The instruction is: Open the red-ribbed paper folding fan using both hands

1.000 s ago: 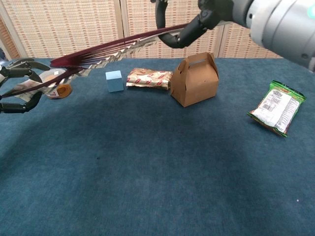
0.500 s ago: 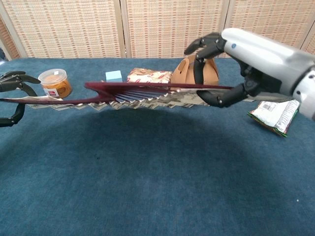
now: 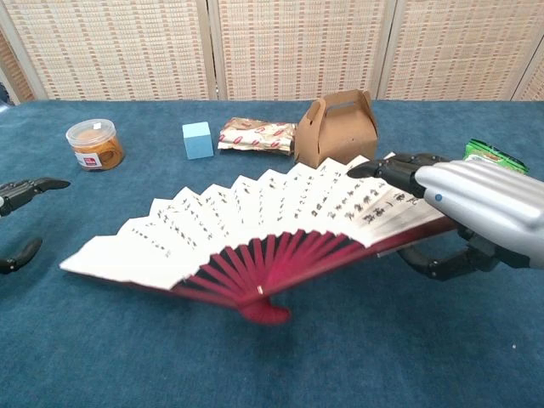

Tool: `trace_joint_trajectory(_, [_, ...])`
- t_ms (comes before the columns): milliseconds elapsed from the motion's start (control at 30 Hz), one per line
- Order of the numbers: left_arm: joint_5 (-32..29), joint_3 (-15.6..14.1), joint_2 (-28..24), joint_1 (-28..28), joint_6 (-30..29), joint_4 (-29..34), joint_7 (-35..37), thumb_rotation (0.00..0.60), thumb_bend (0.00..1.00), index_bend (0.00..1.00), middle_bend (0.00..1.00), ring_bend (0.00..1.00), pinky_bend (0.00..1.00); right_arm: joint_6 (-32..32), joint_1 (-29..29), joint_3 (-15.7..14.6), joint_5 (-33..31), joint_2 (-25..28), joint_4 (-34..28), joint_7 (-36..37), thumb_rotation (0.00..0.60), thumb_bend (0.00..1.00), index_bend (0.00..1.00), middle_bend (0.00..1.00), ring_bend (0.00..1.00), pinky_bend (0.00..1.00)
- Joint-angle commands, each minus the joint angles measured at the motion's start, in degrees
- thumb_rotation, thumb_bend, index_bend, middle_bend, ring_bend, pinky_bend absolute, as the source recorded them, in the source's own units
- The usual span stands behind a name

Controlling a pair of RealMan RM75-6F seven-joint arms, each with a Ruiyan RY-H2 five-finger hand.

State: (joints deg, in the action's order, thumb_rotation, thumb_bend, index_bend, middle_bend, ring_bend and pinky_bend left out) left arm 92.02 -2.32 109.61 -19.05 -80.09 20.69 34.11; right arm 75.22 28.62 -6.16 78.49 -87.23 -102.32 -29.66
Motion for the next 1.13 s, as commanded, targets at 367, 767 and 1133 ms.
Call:
trace_joint_trajectory(367, [1.01, -2.39, -10.42, 0.48, 3.03, 14.9, -1.47, 0.6, 0.46, 0.0, 0.0, 0.0, 0.0, -6.14, 0.09, -4.17, -11.81, 13.52, -11.53, -21.45, 0.6, 0.11, 0.0, 0.0, 0.0, 0.0])
trace_joint_trajectory(767, [4.74, -6.72, -38.34, 5.53, -7.31, 54.25, -10.05, 0.6, 0.46, 0.0, 0.0, 0.0, 0.0, 18.38, -17.68, -7.47, 7.98, 23.99, -0.8, 10.91, 0.6, 0.1, 0.0, 0.0, 0.0, 0.0])
trace_joint_trajectory(1133, [4.67, -1.39, -36.04, 11.13, -19.22, 48.24, -26.63, 0.6, 0.45, 0.0, 0.0, 0.0, 0.0, 23.77, -25.89, -3.16, 5.3, 27.79, 11.83, 26.95, 0.6, 0.1, 0.0, 0.0, 0.0, 0.0])
